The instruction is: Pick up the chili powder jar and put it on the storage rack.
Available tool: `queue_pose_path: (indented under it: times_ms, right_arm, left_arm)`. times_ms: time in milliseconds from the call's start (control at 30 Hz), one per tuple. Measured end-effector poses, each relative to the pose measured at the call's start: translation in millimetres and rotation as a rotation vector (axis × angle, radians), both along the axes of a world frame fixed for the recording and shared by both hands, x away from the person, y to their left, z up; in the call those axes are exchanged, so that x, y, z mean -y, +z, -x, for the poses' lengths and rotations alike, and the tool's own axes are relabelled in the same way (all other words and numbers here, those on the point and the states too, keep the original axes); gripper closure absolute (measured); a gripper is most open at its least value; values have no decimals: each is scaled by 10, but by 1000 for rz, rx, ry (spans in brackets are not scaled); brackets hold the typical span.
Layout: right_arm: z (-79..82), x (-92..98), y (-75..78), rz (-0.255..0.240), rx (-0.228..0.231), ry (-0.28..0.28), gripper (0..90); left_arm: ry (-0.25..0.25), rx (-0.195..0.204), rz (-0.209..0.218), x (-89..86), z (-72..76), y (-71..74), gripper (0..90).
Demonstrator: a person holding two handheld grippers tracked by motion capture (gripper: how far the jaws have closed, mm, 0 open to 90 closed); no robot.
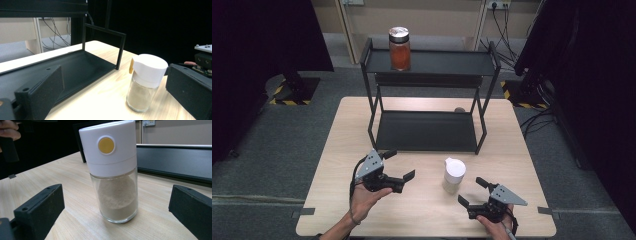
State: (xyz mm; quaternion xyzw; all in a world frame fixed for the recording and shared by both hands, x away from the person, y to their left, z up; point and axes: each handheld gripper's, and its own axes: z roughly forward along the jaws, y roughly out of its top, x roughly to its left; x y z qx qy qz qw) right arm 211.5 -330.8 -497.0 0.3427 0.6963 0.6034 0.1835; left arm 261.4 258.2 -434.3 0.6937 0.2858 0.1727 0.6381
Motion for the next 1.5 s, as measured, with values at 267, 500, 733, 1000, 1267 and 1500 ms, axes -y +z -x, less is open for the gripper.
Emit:
queue_pose_path:
  times_ms: [267, 500, 733, 1000, 1267, 1500]
  right_arm:
    - [2, -1, 0, -1, 0, 0, 4]
    - [1, 1, -2, -2, 2, 1, 4]
    - [1, 12, -6, -6, 4, 0, 4]
    - [5, 22, -7, -11, 9, 3, 4]
    - [7, 30, -8, -13, 12, 2, 4]
    - [23, 42, -1, -14, 17, 1, 4]
  left_arm:
    - [-15, -9, 7, -5, 62, -198, 7]
    - [-38, -1, 3, 8, 94, -337, 7]
    - [-36, -1, 6, -13, 138, -475, 7]
    - [-37, -13, -3, -31, 167, -568, 4]
    - [-25, -1, -19, -27, 205, -593, 3]
    - [-16, 9, -50, -34, 210, -651, 3]
